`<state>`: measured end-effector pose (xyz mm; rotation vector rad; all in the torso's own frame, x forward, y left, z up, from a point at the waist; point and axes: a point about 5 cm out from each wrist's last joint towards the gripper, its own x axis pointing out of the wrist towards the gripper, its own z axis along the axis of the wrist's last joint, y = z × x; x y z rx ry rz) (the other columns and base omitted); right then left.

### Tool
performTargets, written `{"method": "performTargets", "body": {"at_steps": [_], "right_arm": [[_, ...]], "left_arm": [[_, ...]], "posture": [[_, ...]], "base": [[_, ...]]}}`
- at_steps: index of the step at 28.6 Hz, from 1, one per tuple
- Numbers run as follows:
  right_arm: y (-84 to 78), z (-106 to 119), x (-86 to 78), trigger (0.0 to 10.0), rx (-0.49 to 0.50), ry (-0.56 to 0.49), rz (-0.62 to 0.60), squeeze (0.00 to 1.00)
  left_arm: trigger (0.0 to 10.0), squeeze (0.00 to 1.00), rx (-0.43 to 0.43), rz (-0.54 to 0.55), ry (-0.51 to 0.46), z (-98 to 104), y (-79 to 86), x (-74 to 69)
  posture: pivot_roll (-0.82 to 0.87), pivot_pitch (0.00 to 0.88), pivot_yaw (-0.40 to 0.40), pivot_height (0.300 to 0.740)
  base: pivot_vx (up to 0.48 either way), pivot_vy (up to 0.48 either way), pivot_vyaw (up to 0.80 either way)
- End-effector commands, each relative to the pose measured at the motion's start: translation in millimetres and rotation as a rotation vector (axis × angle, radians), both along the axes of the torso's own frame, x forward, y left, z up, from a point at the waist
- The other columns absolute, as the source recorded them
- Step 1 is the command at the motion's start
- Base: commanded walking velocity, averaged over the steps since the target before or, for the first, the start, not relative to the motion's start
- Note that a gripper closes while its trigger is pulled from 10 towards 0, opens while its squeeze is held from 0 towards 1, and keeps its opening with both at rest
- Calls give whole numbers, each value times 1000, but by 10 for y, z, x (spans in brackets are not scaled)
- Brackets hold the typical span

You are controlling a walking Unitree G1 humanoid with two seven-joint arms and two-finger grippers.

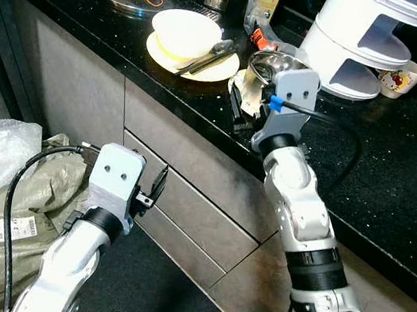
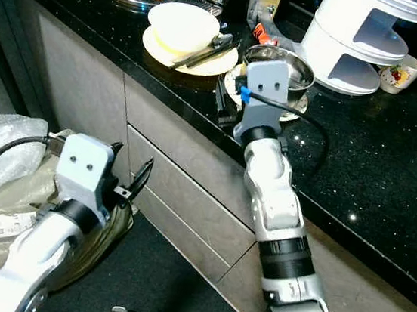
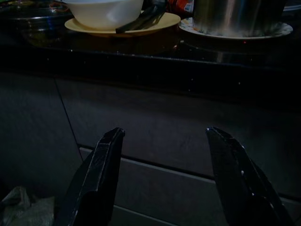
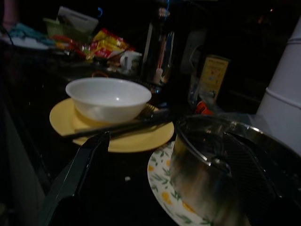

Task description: Kitchen organization

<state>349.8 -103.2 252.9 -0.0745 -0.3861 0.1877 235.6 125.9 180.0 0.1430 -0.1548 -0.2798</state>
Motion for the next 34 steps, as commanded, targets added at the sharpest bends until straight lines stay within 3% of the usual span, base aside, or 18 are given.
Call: {"method": "performTargets", "body": {"at_steps": [1,11,23,30,34], "right_arm": [[-24,27,12,10000,22,-23,1,0],[-47,-16,62,10000,31,-17,-51,0],[-272,-17,221,10000,40,-23,-201,0],[-426,119,254,10000,104,-64,-213,0],[-488,186,255,10000,206,-84,-175,0]], "left_arm": [[10000,0,6,-8,4,-22,-33,8],[10000,0,10,-5,-1,-17,-34,4],[10000,0,13,-8,-4,-28,-61,-12],[10000,0,13,-5,1,-29,-58,-44],[10000,0,14,-5,2,-30,-49,-50]], "posture": [[164,95,-177,740],[166,94,-178,740],[189,75,-191,740],[187,86,-192,740],[189,89,-189,740]], "base": [[0,0,0],[0,0,0],[0,0,0],[0,0,0],[0,0,0]]}}
